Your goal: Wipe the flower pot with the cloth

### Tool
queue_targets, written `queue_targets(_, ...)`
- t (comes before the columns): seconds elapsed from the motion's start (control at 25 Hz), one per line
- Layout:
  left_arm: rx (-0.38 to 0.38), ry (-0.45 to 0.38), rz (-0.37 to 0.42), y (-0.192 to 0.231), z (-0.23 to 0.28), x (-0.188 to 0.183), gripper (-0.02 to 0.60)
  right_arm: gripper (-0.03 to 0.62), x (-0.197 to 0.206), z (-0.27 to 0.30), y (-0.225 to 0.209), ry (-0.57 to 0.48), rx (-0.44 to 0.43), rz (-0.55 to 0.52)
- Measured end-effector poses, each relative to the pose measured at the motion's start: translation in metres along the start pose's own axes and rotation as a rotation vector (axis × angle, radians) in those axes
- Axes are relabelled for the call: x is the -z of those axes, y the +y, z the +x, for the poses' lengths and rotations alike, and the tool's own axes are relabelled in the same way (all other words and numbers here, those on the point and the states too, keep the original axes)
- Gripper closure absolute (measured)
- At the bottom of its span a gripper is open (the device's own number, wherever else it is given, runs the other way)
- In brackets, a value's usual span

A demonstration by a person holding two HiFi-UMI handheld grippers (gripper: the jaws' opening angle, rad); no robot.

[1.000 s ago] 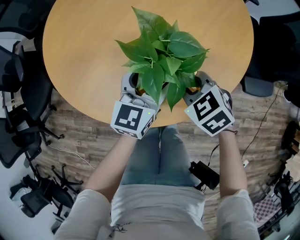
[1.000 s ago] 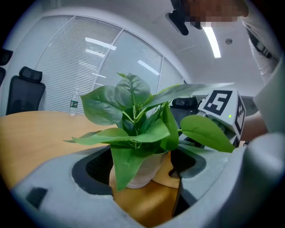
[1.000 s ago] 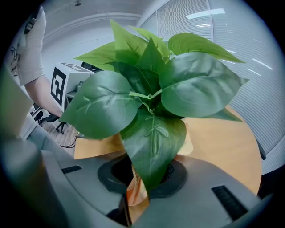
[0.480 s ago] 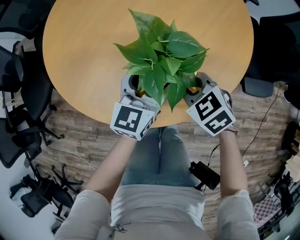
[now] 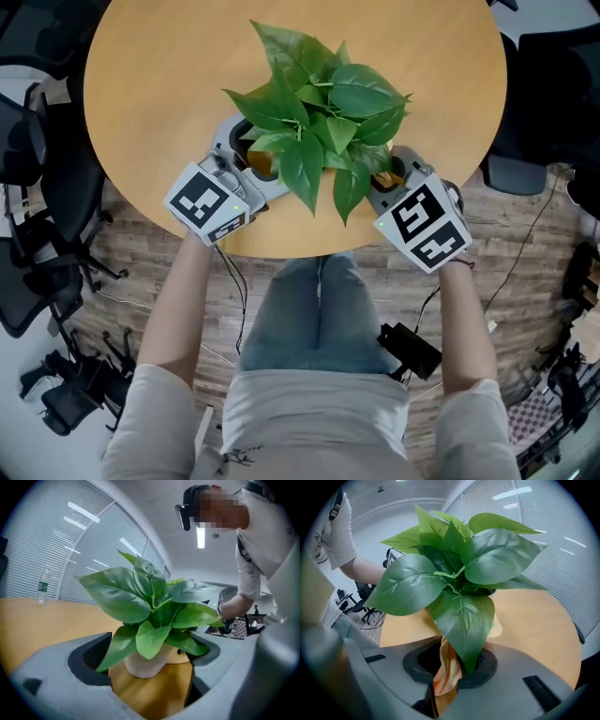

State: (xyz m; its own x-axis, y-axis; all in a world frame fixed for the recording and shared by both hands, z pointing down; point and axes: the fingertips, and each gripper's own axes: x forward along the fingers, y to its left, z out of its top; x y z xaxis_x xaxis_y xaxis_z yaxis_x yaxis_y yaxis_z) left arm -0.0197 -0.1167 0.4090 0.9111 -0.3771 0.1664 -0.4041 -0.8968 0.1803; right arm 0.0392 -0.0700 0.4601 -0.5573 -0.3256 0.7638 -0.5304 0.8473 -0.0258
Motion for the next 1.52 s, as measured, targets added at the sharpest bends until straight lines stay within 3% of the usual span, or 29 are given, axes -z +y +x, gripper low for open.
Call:
queue_targets(0.16,0.173,0.003,0.000,-0.004,0.011,-0.006,0.107,0.537,0.000,0.000,0.001,0.004,-0.003,-0.005)
queue_targets(0.28,0.202,-0.006,0.000,-0.005,0.014,-0.010,0.110,0.537,0.002,-0.001,0.004,0.003,-0.002,-0.005)
queue_targets(0.4,0.180,-0.007,0.001,-0.002,0.014,-0.010,0.147,0.537,0.002,-0.002,0.004,-0.009,-0.002,0.009)
queue_targets(0.84,0.094,-0.032,-0.014,0.002,0.015,-0.011,0.152,0.537,-0.005,-0.010,-0.059,0.005,0.113,0.047)
queue_targets(1.16,-0.007,-0.046,-0.035,0.002,0.017,-0.011,0.152,0.537,-0.022,-0.001,-0.055,-0.004,0.119,0.022)
queue_targets(1.52,-0.067,-0.050,-0.032,-0.008,0.023,-0.012,0.152,0.537,-0.015,-0.009,-0.051,0.006,0.117,0.007)
